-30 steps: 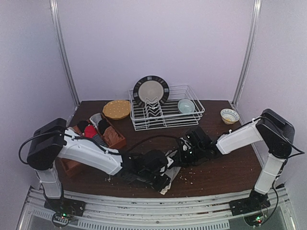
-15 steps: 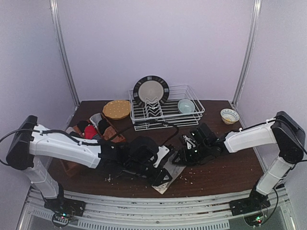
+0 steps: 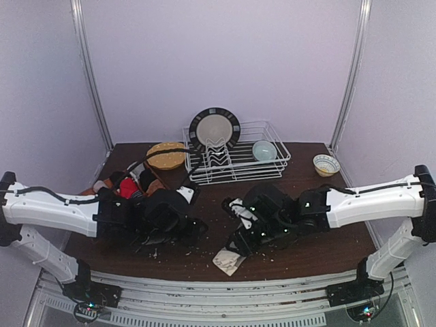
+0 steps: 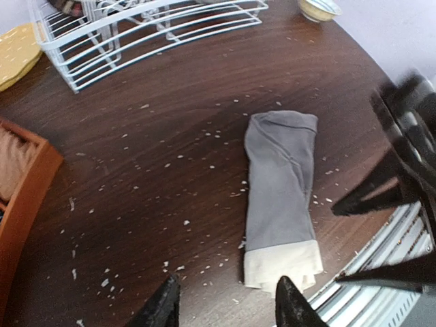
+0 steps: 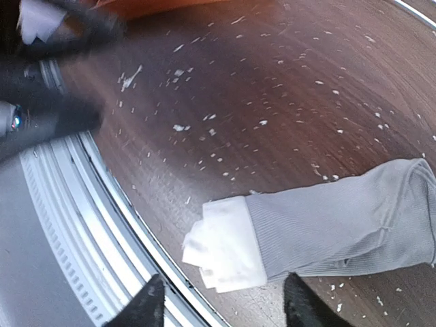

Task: Roll the underwear
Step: Roll the underwear at the center of the board.

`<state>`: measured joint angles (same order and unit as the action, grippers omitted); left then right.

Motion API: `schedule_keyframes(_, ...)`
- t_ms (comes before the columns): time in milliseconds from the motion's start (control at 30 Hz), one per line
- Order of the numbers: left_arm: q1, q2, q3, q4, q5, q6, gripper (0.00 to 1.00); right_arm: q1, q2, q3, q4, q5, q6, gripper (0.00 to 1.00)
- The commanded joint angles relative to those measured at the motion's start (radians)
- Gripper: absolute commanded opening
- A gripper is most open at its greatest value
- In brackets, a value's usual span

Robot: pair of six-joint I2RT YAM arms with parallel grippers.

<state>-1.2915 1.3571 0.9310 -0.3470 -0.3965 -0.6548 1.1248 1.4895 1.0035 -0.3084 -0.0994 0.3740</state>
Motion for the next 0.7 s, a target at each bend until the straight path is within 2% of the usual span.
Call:
schedule_keyframes(0, 0.001, -0.060, -0.026, -0.123, -0.190, -0.184, 0.45, 0.078, 0.082, 0.060, -0.109, 0.125, -0.136, 0.61)
schedule_keyframes(133, 0.001, -0.099, -0.071, -0.157, -0.221, -0.254, 0.44, 0.127, 0.168, 0.115, -0.114, 0.130, -0.198, 0.72)
schedule_keyframes(233, 0.002, -0.121, -0.101, -0.156, -0.224, -0.279, 0.44, 0.141, 0.234, 0.151, -0.122, 0.142, -0.227, 0.75)
schedule_keyframes(533, 0.003, -0.144, -0.150, -0.157, -0.232, -0.310, 0.45, 0.153, 0.334, 0.147, -0.114, 0.161, -0.235, 0.77)
schedule_keyframes(667, 0.003, -0.137, -0.160, -0.148, -0.234, -0.312, 0.45, 0.166, 0.347, 0.109, -0.092, 0.168, -0.209, 0.75)
